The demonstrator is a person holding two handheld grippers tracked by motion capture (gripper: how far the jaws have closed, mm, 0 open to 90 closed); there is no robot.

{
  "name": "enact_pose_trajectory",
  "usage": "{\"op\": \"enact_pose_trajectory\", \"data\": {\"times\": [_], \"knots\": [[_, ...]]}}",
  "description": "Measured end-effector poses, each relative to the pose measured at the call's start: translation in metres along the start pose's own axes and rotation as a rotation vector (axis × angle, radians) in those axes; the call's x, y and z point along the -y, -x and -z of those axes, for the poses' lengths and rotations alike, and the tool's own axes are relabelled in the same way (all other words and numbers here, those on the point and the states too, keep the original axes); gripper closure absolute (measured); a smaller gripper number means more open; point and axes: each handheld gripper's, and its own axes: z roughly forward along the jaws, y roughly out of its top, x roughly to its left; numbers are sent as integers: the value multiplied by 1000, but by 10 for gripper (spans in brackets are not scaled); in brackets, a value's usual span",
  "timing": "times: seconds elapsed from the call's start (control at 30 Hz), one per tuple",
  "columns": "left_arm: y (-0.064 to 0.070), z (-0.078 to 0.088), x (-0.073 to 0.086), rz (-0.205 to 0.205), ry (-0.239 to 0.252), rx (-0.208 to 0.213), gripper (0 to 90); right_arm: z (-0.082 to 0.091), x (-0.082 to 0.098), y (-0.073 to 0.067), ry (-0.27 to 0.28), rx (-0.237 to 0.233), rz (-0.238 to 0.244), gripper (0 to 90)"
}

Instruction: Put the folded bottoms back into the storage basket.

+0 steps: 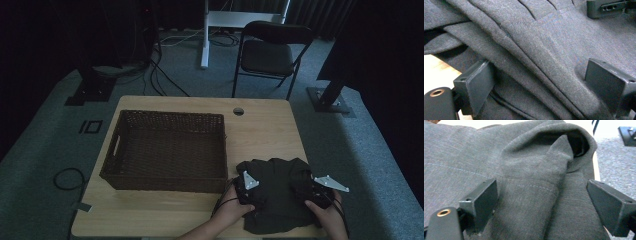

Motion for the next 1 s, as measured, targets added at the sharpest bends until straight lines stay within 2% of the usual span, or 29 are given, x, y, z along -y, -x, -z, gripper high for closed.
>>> {"op": "enact_pose_trajectory", "data": {"times": [0.07, 0.2, 0.3, 0.37, 0.47, 0.53, 0.57, 0.67, 0.73, 0.77, 0.83, 1.0], "knots": [[1, -1, -1, 3, -4, -1, 94, -1, 0, 1, -8, -7, -11, 115], [1, -5, -3, 3, -20, 29, 28, -3, -1, 1, -23, -14, -24, 108], [2, -7, -5, -12, -32, 28, 29, -4, 0, 1, -30, -19, -33, 117], [2, -8, -6, -39, -36, 33, 49, -4, -1, 2, -37, -34, -36, 172], [1, -8, -7, -55, -17, 47, 209, -3, -1, 2, -35, -92, -35, 361], [-1, -9, -7, -30, -3, 87, 412, -2, -1, 0, -29, -120, -24, 500], [-1, -8, -8, -35, -6, 103, 483, -1, -1, -1, -27, -133, -15, 546], [-1, -7, -13, -29, -21, 118, 643, 2, -5, -7, -39, -110, -1, 604], [0, -6, -16, -35, -27, 107, 653, 3, -6, -9, -40, -103, 6, 612], [1, -5, -18, -52, -29, 102, 663, 4, -7, -10, -44, -96, 5, 622], [3, -2, -21, -70, -33, 102, 671, 6, -9, -10, -42, -100, -16, 641], [6, 5, -32, -77, -7, 113, 687, 17, -17, -10, -23, -107, -34, 684]]}}
